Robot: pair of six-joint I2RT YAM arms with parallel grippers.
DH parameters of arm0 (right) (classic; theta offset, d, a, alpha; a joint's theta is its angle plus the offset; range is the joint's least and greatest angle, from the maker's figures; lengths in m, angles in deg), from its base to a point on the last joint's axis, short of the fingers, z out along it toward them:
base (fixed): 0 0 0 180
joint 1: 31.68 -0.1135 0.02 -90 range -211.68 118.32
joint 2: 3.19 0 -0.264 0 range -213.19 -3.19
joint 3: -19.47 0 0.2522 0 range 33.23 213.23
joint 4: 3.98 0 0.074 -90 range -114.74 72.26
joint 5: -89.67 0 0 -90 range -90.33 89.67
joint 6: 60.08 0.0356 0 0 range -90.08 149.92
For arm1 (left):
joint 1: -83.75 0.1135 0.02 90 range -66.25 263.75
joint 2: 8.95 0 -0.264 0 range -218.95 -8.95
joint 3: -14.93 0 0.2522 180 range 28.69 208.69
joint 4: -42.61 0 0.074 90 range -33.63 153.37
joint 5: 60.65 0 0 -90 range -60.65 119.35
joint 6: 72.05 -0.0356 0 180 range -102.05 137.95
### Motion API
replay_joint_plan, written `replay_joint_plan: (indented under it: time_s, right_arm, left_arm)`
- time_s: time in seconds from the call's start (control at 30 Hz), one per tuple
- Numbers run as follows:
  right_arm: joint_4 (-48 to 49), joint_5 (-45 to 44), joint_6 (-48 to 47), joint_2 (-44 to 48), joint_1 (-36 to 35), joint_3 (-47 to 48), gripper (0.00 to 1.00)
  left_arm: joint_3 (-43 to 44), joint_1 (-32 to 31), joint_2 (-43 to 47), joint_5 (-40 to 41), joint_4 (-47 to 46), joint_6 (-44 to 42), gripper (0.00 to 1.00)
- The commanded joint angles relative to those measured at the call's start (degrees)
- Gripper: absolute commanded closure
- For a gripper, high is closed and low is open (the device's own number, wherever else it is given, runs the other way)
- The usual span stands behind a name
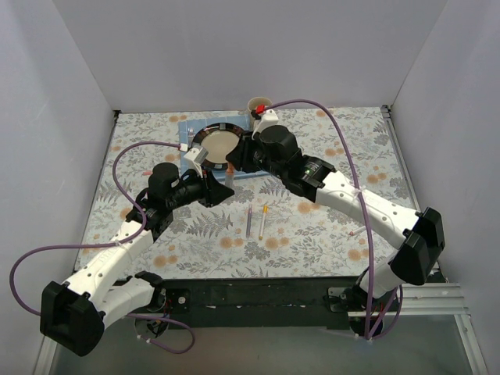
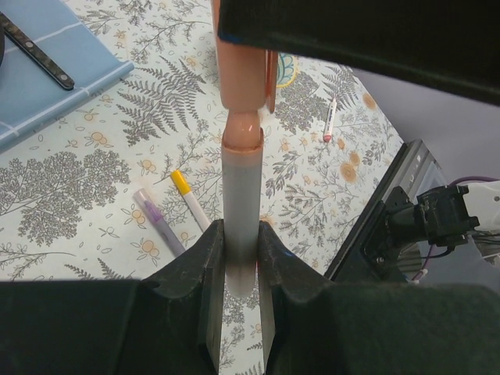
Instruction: Insert the pens into the pen caps
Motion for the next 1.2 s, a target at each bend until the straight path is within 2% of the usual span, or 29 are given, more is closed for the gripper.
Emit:
replay_joint_plan:
  time_s: [0.0,0.23,0.37,0.53,0.6,0.63,0.7,0.73,0.8,0.87,0.9,1.03,1.17]
  right_arm:
    - [3.68,0.04,0.94,2.75,-1.25,-2.08,0.99]
    - [2.90,-0.92,1.03,2.76,-1.96,-1.65,0.99]
    - [0.35,-6.18,2.61,2.93,-5.02,-3.30,0.99]
    - [-0.88,-7.60,6.48,2.58,-8.02,-6.30,0.99]
    - [-1.68,-6.90,6.92,2.58,-8.20,-6.56,0.91]
    - [-1.68,-5.68,6.84,2.84,-8.28,-6.83,0.80]
    - [-0.20,-4.09,4.92,4.68,-8.20,-7.79,0.65]
    - [0.86,-3.22,3.34,5.73,-8.11,-8.40,0.50]
    - [4.88,-2.33,-1.13,9.68,-7.76,-11.29,0.33]
    - [7.97,1.52,-2.91,13.89,-5.48,-13.67,0.23]
    - [11.21,3.63,-4.40,15.14,-4.43,-14.55,0.11]
    - [12.12,11.97,-9.15,19.01,0.06,-15.18,0.05]
    - [13.00,19.63,-12.32,21.38,1.73,-14.13,0.05]
  left_arm:
    - [0.36,-0.23,1.25,0.95,-0.02,-0.97,1.00]
    - [0.36,-0.23,1.42,1.21,0.07,-0.97,1.00]
    - [0.10,-0.23,2.65,3.31,-0.02,-0.79,1.00]
    - [-0.26,-0.23,4.32,4.47,-1.07,-0.35,1.00]
    - [-0.61,-0.14,4.85,3.51,-1.86,-0.44,1.00]
    - [-0.87,-0.23,5.29,2.98,-2.73,-0.61,1.00]
    - [-1.66,-0.14,6.34,1.22,-4.48,-0.88,1.00]
    - [-1.84,-0.14,6.61,-1.31,-5.37,-1.14,1.00]
    - [-2.19,-0.23,6.79,-4.05,-7.04,-1.14,1.00]
    - [-2.80,-0.14,7.14,-8.09,-8.27,-0.79,1.00]
    - [-3.07,-0.14,7.22,-10.02,-9.84,-0.71,1.00]
    - [-4.21,-0.32,6.88,-21.52,-14.69,1.31,1.00]
    - [-4.48,-0.58,5.91,-25.40,-16.80,2.19,1.00]
